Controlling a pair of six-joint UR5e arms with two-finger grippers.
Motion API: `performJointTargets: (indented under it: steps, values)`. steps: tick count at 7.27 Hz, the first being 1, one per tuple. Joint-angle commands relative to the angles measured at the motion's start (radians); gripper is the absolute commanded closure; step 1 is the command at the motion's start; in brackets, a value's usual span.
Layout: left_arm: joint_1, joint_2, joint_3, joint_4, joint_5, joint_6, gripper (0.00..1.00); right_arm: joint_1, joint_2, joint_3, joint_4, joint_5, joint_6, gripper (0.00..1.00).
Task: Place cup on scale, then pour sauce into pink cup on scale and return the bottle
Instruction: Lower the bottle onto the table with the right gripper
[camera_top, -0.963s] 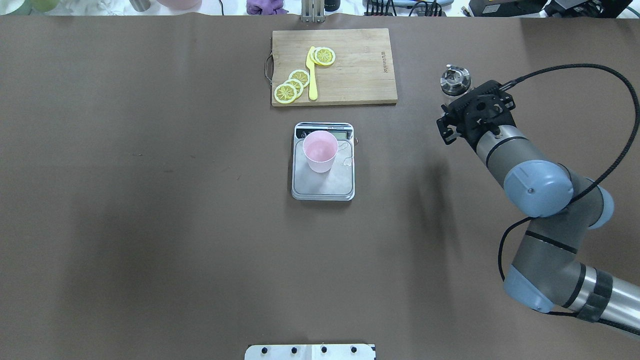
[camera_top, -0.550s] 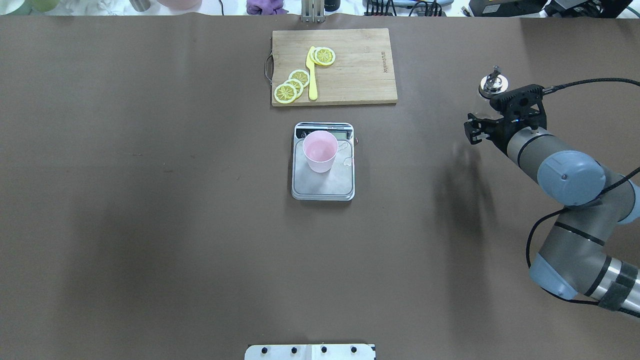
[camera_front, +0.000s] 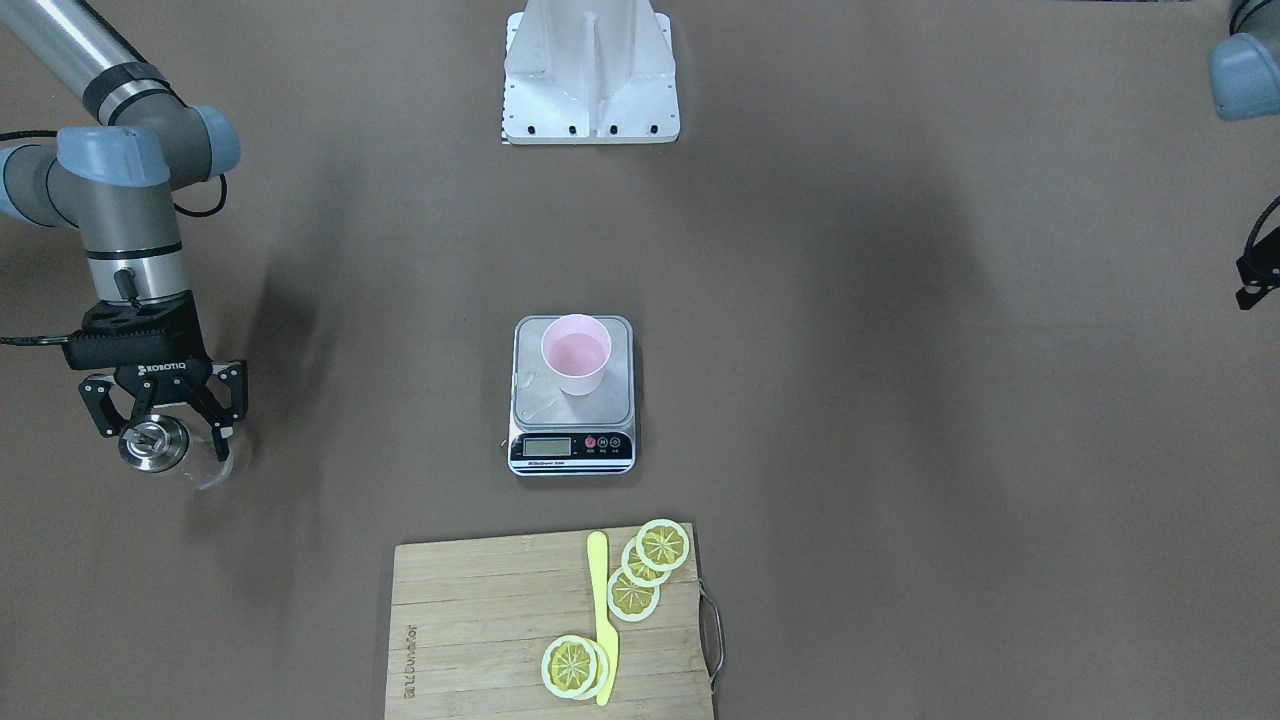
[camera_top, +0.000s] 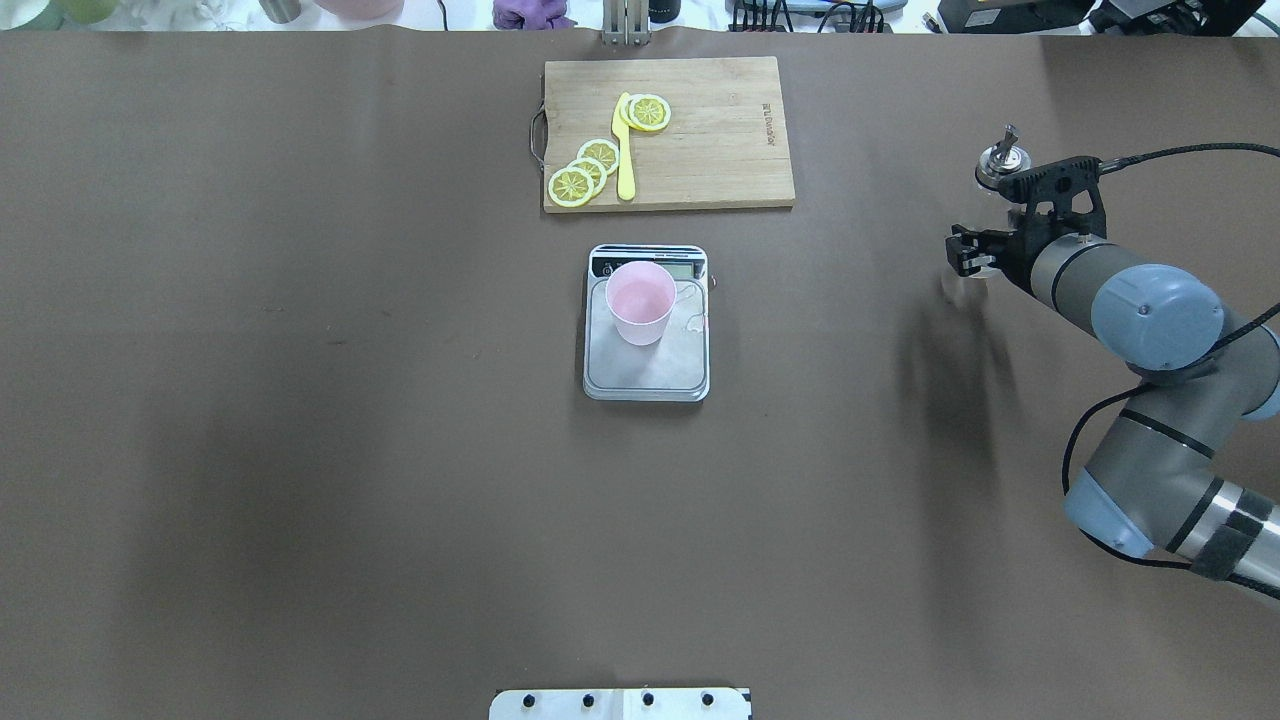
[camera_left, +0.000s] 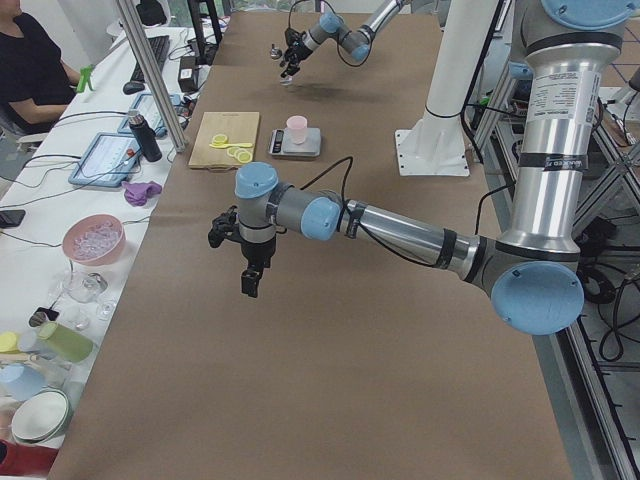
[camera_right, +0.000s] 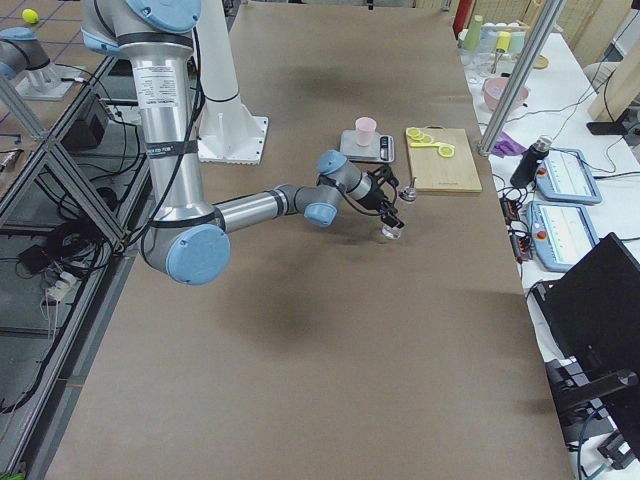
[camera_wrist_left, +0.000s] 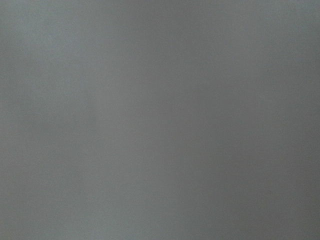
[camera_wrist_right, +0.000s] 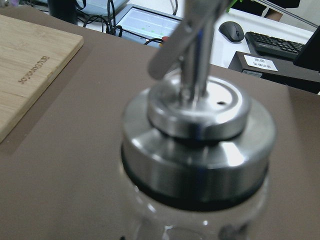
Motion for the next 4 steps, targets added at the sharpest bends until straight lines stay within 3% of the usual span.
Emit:
performJointTargets:
  steps: [1, 3, 4]
  values:
    - [0.000, 0.000, 0.001, -0.001, 0.000, 0.001, 0.02, 0.001, 0.002, -0.087, 0.141, -0.006, 0.000, 1.00]
    - [0.000, 0.000, 0.009, -0.003, 0.001, 0.001, 0.02, 0.001, 0.001, -0.156, 0.279, -0.011, 0.001, 1.00]
    - [0.001, -0.001, 0.010, -0.003, 0.001, 0.003, 0.02, 0.002, 0.001, -0.156, 0.287, -0.011, 0.001, 1.00]
